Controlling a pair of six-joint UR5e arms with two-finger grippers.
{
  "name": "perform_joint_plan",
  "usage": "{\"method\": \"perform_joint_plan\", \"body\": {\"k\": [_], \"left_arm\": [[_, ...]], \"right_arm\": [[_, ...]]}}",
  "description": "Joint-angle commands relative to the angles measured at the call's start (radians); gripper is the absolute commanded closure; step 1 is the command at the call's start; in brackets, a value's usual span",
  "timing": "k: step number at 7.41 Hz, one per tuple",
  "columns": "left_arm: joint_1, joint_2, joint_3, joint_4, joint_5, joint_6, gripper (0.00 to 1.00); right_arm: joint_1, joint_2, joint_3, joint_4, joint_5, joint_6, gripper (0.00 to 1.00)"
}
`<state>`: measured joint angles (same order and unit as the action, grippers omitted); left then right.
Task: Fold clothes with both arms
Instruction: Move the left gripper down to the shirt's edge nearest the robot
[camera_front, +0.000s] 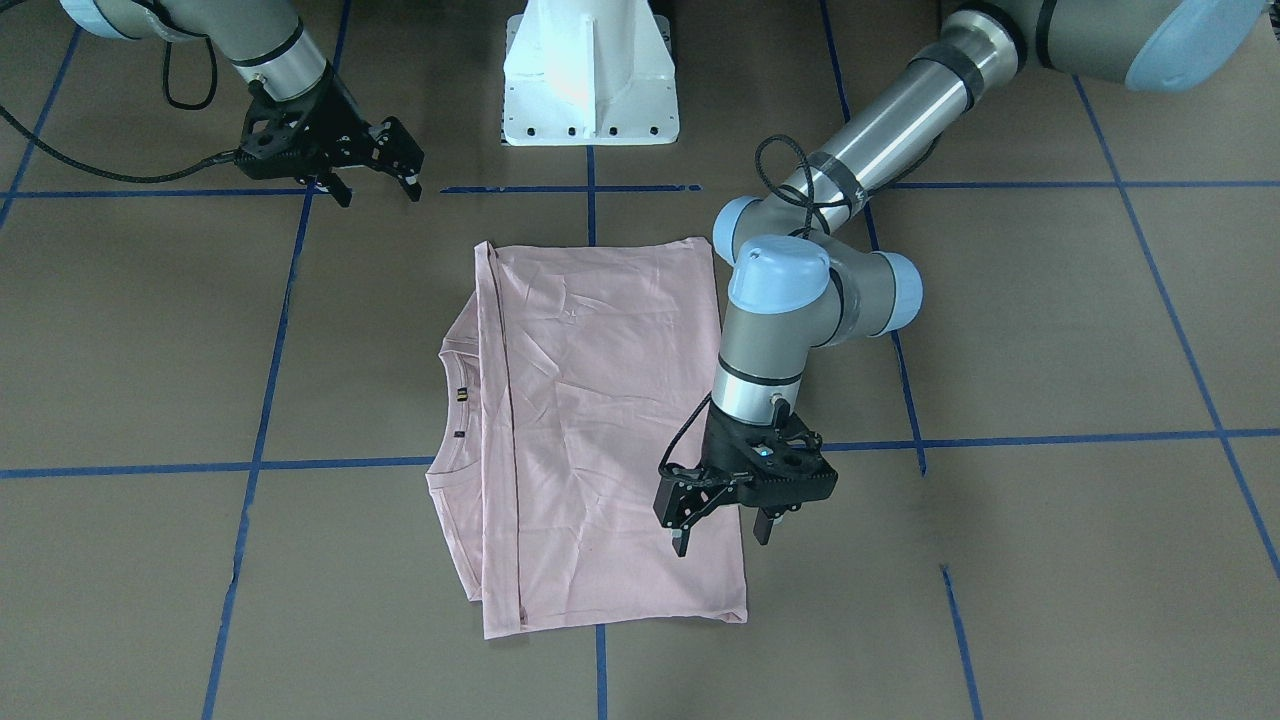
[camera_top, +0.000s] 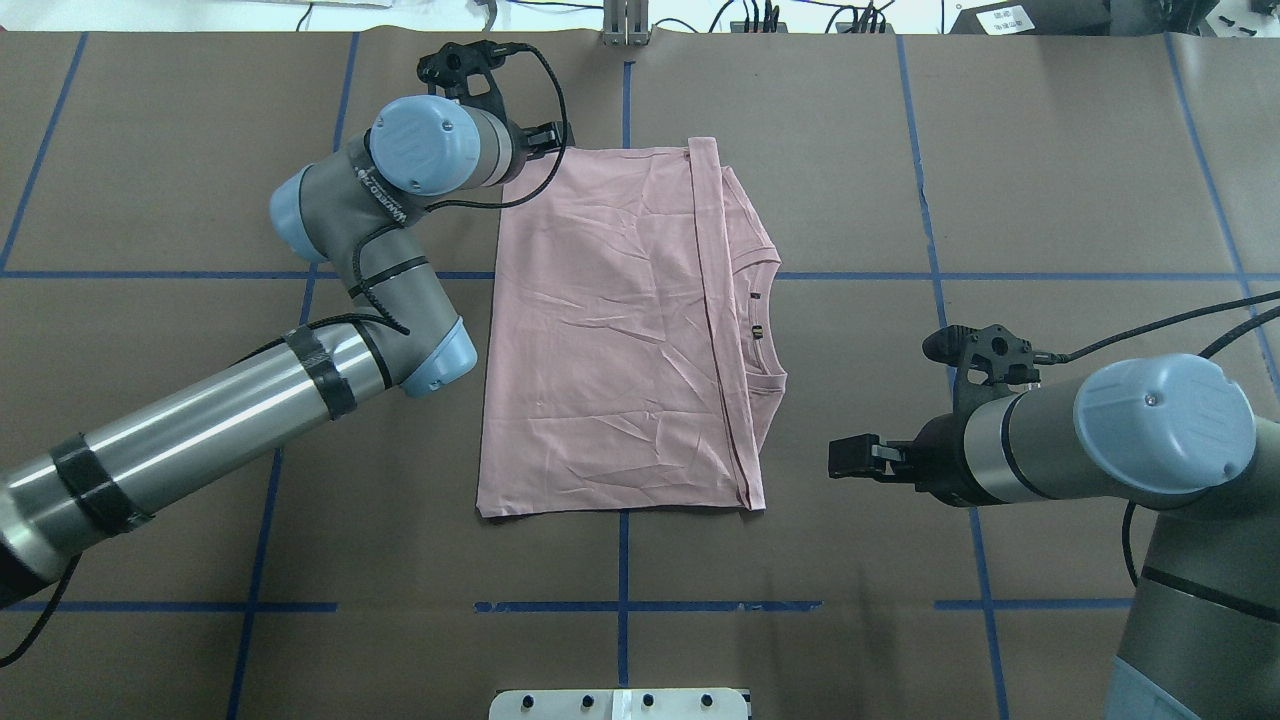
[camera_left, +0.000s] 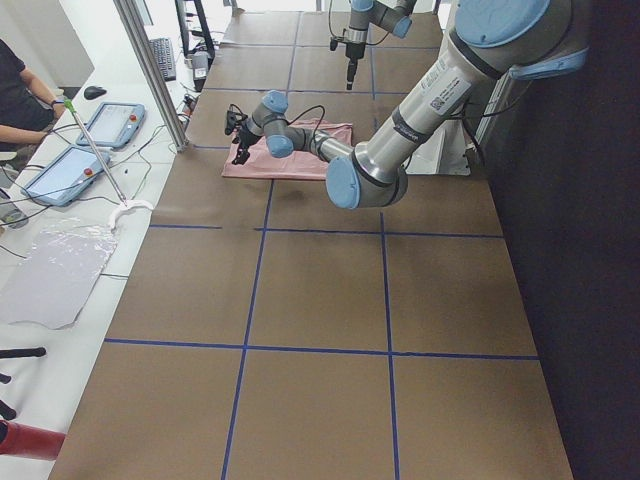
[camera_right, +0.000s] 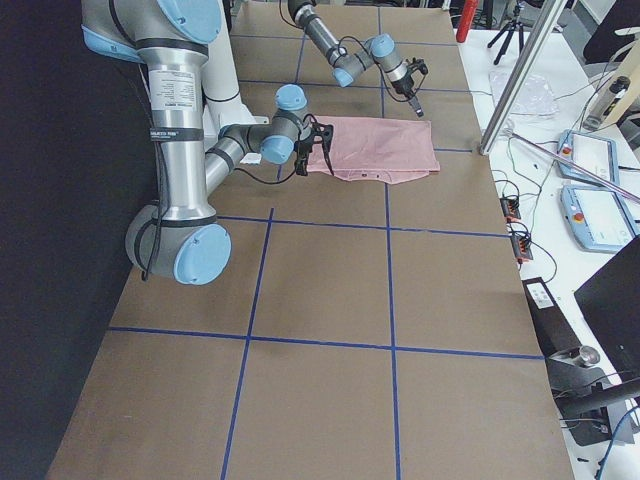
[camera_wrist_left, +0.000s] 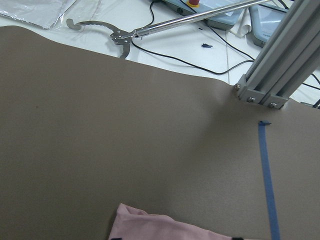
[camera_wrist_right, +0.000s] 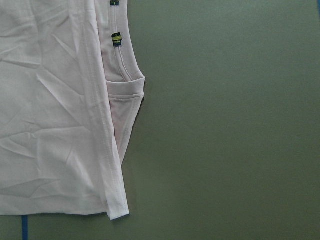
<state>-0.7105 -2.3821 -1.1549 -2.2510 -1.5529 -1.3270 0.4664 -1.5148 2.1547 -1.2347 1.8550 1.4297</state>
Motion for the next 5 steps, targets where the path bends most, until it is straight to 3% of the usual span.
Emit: {"method": "perform_joint_plan", "body": {"k": [1, 3, 4, 5], "left_arm": [[0.038, 0.175, -0.311, 0.178, -0.026, -0.047, 0.0], [0.154, 0.297, -0.597, 0.414, -0.026, -0.191, 0.0], [0.227, 0.314, -0.68, 0.518, -0.022, -0.277, 0.0], [0.285, 0.313, -0.689, 0.565, -0.018, -0.369, 0.0]], "right_arm": [[0.001, -0.001, 0.001, 0.0, -0.002, 0.001, 0.0], [0.001, -0.001, 0.002, 0.0, -0.002, 0.001, 0.0], [0.001, -0.001, 0.002, 0.0, -0.007, 0.001, 0.0], [0.001, -0.001, 0.002, -0.002, -0.013, 0.0, 0.0]]}}
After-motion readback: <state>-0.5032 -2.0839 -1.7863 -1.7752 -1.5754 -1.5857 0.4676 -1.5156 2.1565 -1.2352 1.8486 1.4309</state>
